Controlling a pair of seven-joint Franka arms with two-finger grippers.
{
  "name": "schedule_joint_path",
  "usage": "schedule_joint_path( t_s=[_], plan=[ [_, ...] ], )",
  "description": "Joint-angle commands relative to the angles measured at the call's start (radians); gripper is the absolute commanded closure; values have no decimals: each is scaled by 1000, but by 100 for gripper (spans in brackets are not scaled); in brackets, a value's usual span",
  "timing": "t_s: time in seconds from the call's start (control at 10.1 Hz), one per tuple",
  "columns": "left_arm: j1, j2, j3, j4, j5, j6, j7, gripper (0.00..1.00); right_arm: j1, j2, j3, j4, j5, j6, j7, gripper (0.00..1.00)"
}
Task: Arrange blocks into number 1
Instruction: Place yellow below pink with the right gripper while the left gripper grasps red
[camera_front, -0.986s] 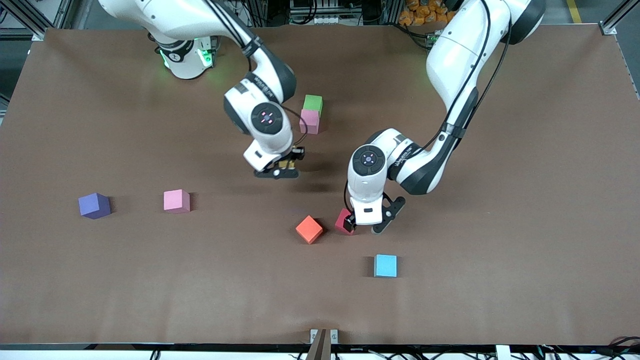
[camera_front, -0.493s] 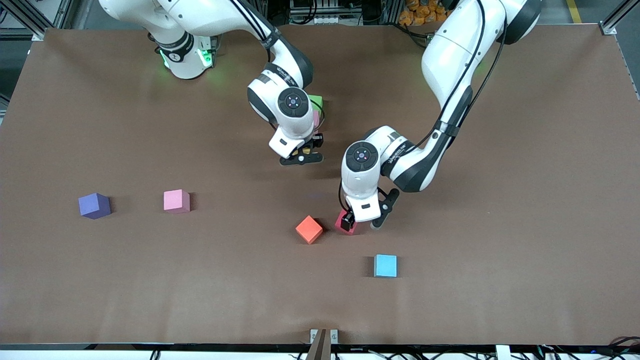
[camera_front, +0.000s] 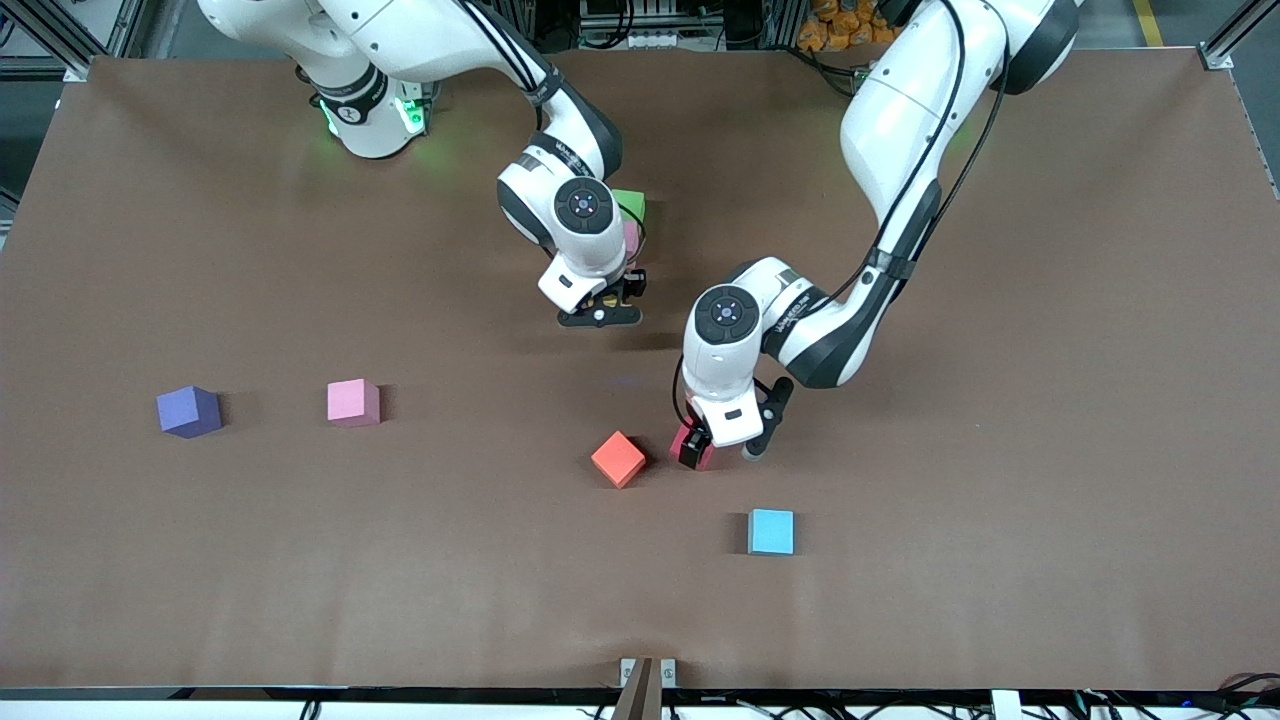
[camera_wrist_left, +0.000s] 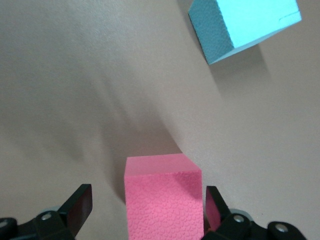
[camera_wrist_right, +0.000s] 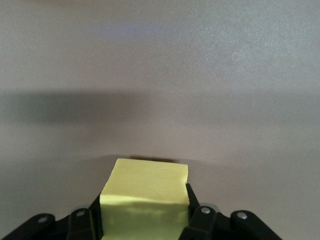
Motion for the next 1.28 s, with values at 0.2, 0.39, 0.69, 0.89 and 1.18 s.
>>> schedule_joint_path(
  t_s=[0.2,0.39,0.69,0.89,1.18],
  plan=[
    [-5,30,7,28,-17,9,-28,0,11,-6,26,-19,27,6,59,98],
    [-5,37,6,32,-17,25,-28,0,11,-6,32,-28,27,9,66,98],
    [-5,50,6,34,-17,74,-26,0,12,-4,40,-42,26,23,67,98],
    [-5,58,8,34,-16,75,-23,0,15,-1,40,-54,26,41,67,92],
    [-8,75,8,34,-14,85,-14,0,11,3,40,-45,26,42,100,0]
  ],
)
